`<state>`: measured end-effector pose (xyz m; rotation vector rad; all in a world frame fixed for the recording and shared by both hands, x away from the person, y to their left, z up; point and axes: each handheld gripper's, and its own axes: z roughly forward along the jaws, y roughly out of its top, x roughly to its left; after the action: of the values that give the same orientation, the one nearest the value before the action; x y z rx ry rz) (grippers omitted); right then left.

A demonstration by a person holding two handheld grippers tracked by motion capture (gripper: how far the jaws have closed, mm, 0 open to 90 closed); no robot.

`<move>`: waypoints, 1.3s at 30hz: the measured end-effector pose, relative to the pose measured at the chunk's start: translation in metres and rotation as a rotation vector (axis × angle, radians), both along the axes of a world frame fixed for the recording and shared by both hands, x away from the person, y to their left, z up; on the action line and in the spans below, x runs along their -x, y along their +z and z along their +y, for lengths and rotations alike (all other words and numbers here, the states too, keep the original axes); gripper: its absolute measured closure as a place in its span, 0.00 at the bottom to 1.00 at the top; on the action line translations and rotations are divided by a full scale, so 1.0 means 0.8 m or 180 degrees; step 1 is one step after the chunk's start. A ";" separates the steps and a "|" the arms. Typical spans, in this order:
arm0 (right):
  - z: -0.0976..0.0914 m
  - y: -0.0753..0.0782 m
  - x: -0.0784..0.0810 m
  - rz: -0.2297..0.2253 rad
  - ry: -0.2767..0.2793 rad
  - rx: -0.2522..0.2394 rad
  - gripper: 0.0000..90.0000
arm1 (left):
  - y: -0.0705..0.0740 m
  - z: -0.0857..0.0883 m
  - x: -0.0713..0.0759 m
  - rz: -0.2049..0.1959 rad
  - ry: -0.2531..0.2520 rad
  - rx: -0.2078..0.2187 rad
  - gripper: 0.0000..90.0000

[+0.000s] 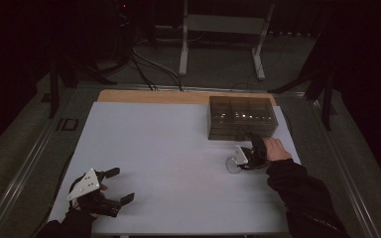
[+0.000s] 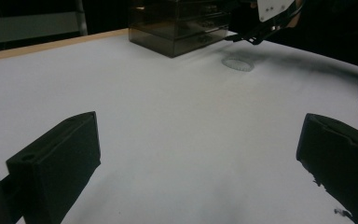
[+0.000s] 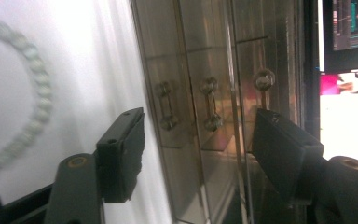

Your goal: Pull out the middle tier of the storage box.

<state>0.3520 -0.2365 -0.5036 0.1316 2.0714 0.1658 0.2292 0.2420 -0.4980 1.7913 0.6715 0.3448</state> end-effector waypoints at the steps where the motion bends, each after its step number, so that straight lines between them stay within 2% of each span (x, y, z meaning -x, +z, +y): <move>1: 0.001 -0.002 -0.001 -0.0036 -0.0012 0.0046 0.42 | 0.000 0.000 0.000 0.0007 0.0001 -0.0006 0.01; 3: 0.001 -0.005 -0.001 -0.0076 -0.0015 0.0099 0.44 | 0.000 0.000 0.000 0.0005 0.0000 -0.0001 0.01; 5: 0.000 -0.012 -0.004 -0.0266 -0.0012 0.0255 0.52 | 0.000 0.001 0.000 0.0002 0.0006 0.0021 0.01; 9: -0.001 -0.014 -0.009 -0.0442 -0.0029 0.0396 0.60 | 0.001 0.001 0.001 -0.0018 0.0014 0.0036 0.01; 13: -0.002 -0.016 -0.012 -0.0428 0.0013 0.0434 0.67 | 0.001 0.001 0.001 -0.0001 0.0012 0.0018 0.01; 15: -0.003 -0.020 -0.016 -0.0411 -0.0002 0.0508 0.71 | 0.001 0.000 0.001 -0.0016 0.0008 0.0019 0.01; 18: -0.003 -0.021 -0.019 -0.0401 -0.0050 0.0507 0.77 | 0.000 0.000 0.001 -0.0009 0.0009 -0.0007 0.01; 23: 0.001 -0.023 -0.024 -0.0425 -0.0063 0.0650 0.84 | 0.000 0.000 0.001 -0.0009 0.0011 -0.0005 0.01; 29: 0.004 -0.027 -0.029 -0.0423 -0.0062 0.0732 0.88 | 0.000 0.000 0.001 0.0001 0.0011 -0.0003 0.01; 39: 0.007 -0.029 -0.027 -0.0471 -0.0134 0.0705 0.89 | 0.000 -0.001 0.001 -0.0007 -0.0007 -0.0003 0.01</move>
<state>0.3739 -0.2311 -0.5271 0.0265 1.9232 -0.0780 0.2286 0.2415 -0.4979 1.7921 0.6680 0.3457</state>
